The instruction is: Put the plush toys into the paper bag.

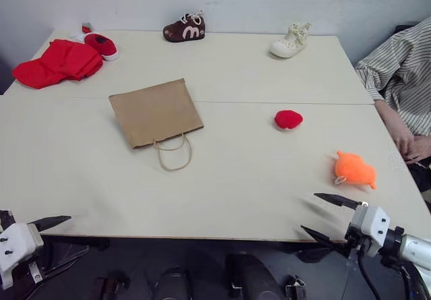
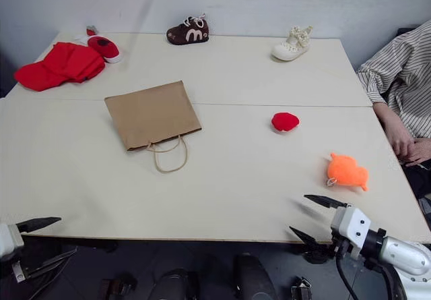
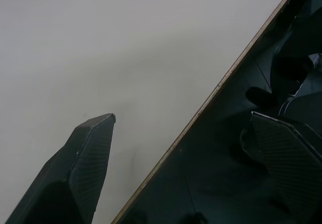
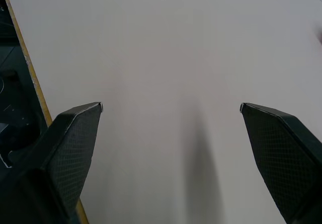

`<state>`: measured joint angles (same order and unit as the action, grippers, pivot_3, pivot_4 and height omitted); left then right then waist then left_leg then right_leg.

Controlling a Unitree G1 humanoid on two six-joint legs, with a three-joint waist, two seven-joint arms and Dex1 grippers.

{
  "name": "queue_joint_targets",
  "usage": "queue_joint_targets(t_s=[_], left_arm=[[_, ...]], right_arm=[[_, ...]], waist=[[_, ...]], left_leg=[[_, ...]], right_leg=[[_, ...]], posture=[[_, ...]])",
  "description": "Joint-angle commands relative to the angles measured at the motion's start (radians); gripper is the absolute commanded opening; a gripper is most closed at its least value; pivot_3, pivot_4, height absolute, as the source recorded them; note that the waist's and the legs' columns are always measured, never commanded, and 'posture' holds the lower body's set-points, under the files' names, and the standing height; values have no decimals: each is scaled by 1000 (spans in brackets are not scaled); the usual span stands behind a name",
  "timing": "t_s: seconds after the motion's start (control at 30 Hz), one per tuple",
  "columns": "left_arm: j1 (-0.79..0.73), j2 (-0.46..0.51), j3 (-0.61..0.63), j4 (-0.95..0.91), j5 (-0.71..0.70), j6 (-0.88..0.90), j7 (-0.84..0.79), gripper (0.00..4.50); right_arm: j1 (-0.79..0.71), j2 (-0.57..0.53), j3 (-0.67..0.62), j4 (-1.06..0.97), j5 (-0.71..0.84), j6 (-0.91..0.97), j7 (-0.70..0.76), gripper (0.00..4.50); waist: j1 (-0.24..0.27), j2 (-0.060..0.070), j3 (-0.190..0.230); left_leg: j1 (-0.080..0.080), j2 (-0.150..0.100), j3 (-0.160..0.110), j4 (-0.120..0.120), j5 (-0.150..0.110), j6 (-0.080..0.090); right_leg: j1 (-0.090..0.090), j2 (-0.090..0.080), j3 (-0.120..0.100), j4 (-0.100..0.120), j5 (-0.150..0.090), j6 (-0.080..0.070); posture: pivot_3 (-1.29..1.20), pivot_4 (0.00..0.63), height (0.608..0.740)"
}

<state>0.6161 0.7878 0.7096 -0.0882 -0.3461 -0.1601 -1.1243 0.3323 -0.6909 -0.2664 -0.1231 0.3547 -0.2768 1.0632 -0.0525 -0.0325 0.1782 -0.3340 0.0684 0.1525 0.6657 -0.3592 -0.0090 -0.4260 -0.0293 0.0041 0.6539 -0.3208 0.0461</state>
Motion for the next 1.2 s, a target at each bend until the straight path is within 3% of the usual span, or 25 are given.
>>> queue_joint_targets(t_s=[0.03, 0.17, 0.3, 0.4, 0.53, 0.63, 0.73, 0.8, 1.13, 1.2], left_arm=[[-7, 7, 40, -15, -34, 17, 8, 4500], [-98, 50, 17, -77, -109, 182, 54, 4500], [-398, 137, -146, -122, -152, 480, 205, 4500], [-574, 145, -320, -119, -91, 483, 190, 4500], [-870, 71, -582, 9, 50, 426, 194, 4500], [-1010, 8, -700, 141, 170, 338, 225, 4500], [-1130, -80, -777, 293, 256, 246, 277, 3912], [-1159, -107, -791, 341, 268, 206, 264, 3294], [-1214, -121, -789, 414, 212, 170, 118, 175], [-1223, -129, -776, 364, 149, 205, 55, 36]], right_arm=[[-14, 18, 22, -42, 16, 22, -24, 4494], [-58, 76, 53, -129, 96, 97, -82, 4494], [-146, 171, 102, -282, 228, 246, -203, 4494], [-182, 198, 125, -316, 206, 259, -237, 4494], [-236, 207, 149, -315, 165, 248, -258, 4494], [-252, 212, 153, -306, 142, 245, -275, 4494], [-265, 215, 163, -291, 98, 237, -296, 4500], [-264, 219, 169, -291, 88, 236, -304, 4500], [-236, 229, 165, -298, 55, 228, -329, 4500], [-237, 225, 163, -295, 53, 230, -326, 4500]], waist=[[-1, -1, -1], [0, -2, -1], [18, -3, -2], [24, -1, -4], [27, -1, -4], [23, -2, -4], [23, -2, -4], [21, -2, -4], [25, -2, -4], [25, -2, -4]], left_leg=[[0, 0, 0, 0, 0, 0], [0, 0, -1, 0, 0, 0], [1, -2, -5, 1, 4, -2], [1, -2, -4, -1, 6, -6], [-3, -2, -2, 1, 7, -6], [-2, -2, 0, 3, 7, -6], [-1, -1, 1, 3, 7, -6], [-1, -1, 1, 3, 8, -7], [-2, 0, 2, 4, 9, -7], [-2, 0, 2, 5, 9, -7]], right_leg=[[0, 0, 0, 0, 0, 0], [0, 0, 0, 1, 0, 0], [0, -2, -2, 5, 0, 0], [0, -2, -2, 5, 1, -1], [-2, 0, -2, 4, 0, -2], [-2, 2, -1, 5, 0, -1], [-3, 3, 1, 6, 0, -1], [-3, 4, 1, 7, 0, -1], [-4, 3, 1, 8, 0, -1], [-4, 3, 1, 8, 0, -1]], posture=[[0, 150, 740], [0, 150, 740], [0, 150, 740], [0, 150, 740], [0, 150, 740], [0, 150, 740], [0, 150, 740], [0, 150, 740], [0, 150, 740], [0, 150, 740]])
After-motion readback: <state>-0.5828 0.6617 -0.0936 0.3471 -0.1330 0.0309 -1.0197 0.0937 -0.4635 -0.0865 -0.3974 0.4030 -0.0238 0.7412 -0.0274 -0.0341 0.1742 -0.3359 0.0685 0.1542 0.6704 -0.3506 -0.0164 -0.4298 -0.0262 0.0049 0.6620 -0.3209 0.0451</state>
